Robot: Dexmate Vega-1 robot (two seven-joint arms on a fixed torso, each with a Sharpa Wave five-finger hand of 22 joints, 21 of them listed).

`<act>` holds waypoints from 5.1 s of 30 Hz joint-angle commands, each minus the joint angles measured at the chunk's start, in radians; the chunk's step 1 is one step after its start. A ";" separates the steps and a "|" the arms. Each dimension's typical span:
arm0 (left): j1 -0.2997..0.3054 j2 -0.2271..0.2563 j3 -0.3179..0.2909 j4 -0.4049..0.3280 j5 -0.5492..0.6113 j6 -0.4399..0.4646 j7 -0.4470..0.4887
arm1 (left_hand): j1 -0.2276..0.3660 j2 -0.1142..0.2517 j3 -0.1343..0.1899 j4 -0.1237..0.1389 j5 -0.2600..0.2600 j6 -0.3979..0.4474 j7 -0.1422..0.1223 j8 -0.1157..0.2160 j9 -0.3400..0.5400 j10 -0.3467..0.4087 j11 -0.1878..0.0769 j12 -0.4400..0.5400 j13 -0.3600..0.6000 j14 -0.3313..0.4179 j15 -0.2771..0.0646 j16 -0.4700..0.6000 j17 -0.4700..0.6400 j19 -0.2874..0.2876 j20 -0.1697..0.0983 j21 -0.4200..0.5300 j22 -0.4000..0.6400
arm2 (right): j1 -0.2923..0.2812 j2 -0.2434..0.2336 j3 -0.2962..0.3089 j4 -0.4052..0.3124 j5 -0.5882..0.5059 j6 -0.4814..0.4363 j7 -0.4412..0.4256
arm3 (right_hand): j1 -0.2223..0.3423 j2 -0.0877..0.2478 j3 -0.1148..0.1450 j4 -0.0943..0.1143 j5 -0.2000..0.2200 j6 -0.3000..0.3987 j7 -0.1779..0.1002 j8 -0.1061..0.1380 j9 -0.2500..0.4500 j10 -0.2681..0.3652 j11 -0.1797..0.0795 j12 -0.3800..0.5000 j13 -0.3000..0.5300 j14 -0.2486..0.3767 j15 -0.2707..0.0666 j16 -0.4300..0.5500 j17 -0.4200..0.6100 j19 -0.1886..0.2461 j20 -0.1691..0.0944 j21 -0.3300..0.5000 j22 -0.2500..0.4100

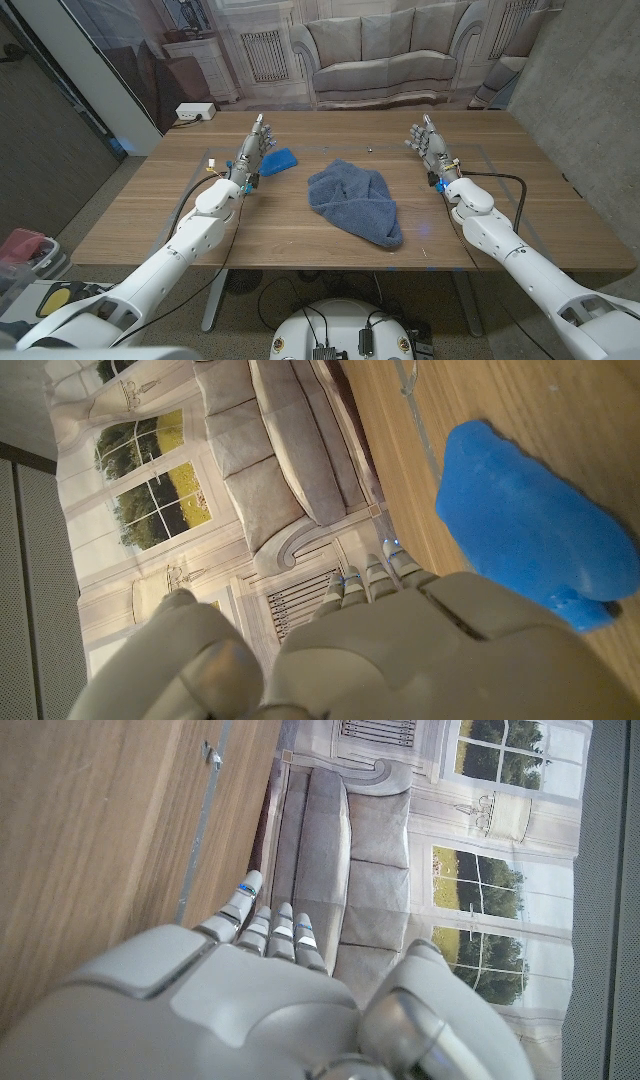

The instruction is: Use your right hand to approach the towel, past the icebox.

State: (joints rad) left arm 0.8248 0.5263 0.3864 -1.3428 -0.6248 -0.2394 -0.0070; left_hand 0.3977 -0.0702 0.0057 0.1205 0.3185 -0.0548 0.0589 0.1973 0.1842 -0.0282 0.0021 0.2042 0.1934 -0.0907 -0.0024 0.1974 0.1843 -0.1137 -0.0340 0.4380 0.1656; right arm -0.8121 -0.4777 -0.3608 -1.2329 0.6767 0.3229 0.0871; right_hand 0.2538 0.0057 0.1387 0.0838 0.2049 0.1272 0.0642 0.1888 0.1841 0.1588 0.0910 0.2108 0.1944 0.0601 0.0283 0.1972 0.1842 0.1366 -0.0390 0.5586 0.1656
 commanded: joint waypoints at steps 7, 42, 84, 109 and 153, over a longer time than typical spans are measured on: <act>-0.005 0.021 0.014 -0.070 0.021 0.068 0.029 | 0.009 0.002 0.001 0.005 0.009 -0.007 -0.001 0.005 0.002 -0.009 -0.004 0.005 0.001 -0.005 0.000 0.004 0.002 -0.007 -0.060 0.000 0.005 | 0.000 0.031 0.024 0.056 0.023 0.039 0.058 | 0.007 0.001 0.008 -0.004 0.005 0.013 -0.001 0.007 0.003 0.016 0.000 0.007 0.002 0.015 0.002 0.005 0.003 0.013 -0.034 0.002 0.004; 0.042 0.059 0.001 -0.153 0.033 0.078 0.059 | 0.021 0.024 0.002 0.001 0.015 0.006 -0.001 0.007 0.003 0.003 -0.007 0.007 -0.003 0.006 0.003 0.004 0.002 0.001 -0.047 -0.019 0.006 | -0.054 -0.004 0.036 -0.037 0.032 0.093 0.097 | 0.009 0.007 0.006 -0.009 0.003 0.028 0.000 0.011 0.004 0.036 0.002 0.014 -0.002 0.038 0.004 0.009 0.004 0.028 -0.028 -0.015 0.005; 0.103 0.101 -0.030 -0.205 0.006 0.071 0.049 | 0.033 0.047 0.002 -0.002 0.017 0.031 0.000 0.011 0.003 0.026 -0.003 0.011 -0.004 0.026 0.005 0.005 0.002 0.019 -0.035 -0.037 0.008 | -0.145 -0.026 0.046 -0.151 0.050 0.258 0.175 | 0.013 -0.001 -0.001 -0.018 -0.001 0.053 -0.016 0.016 0.004 0.057 -0.002 0.019 -0.004 0.054 -0.002 0.007 0.003 0.043 -0.026 -0.035 0.006; 0.126 0.114 -0.050 -0.218 -0.014 0.065 0.052 | 0.045 0.072 0.009 -0.004 0.016 0.040 0.001 0.011 0.004 0.036 -0.002 0.011 -0.004 0.032 0.006 0.004 0.002 0.027 -0.033 -0.049 0.008 | -0.158 -0.034 0.032 -0.187 -0.008 0.356 0.179 | 0.016 -0.003 -0.004 -0.024 -0.001 0.067 -0.023 0.017 0.004 0.072 -0.006 0.022 -0.005 0.065 -0.006 0.007 0.003 0.054 -0.023 -0.047 0.007; 0.116 0.109 -0.039 -0.211 0.022 0.079 0.092 | 0.055 0.084 0.005 -0.009 0.008 0.053 0.001 0.010 0.004 0.045 -0.002 0.009 -0.004 0.044 0.008 0.003 0.002 0.040 -0.029 -0.068 0.009 | -0.168 -0.033 0.005 -0.196 -0.195 0.532 0.112 | 0.016 -0.006 -0.011 -0.030 0.003 0.093 -0.046 0.020 0.005 0.088 -0.014 0.025 -0.004 0.080 -0.011 0.006 0.004 0.049 -0.012 -0.076 0.008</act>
State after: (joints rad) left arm 0.9368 0.6302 0.3467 -1.5425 -0.6067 -0.1708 0.0752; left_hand 0.4533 0.0078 0.0098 0.1162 0.3262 -0.0111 0.0586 0.2047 0.1836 0.0085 0.0019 0.2119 0.1859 -0.0548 0.0047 0.1973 0.1836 -0.0754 -0.0358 0.3719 0.1697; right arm -0.9790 -0.5126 -0.3505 -1.4294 0.5753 0.8108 0.2424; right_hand 0.2667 0.0002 0.1285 0.0606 0.2048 0.2146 0.0231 0.2040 0.1836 0.2391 0.0783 0.2261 0.1908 0.1314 0.0179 0.2032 0.1837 0.1848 -0.0372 0.4877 0.1699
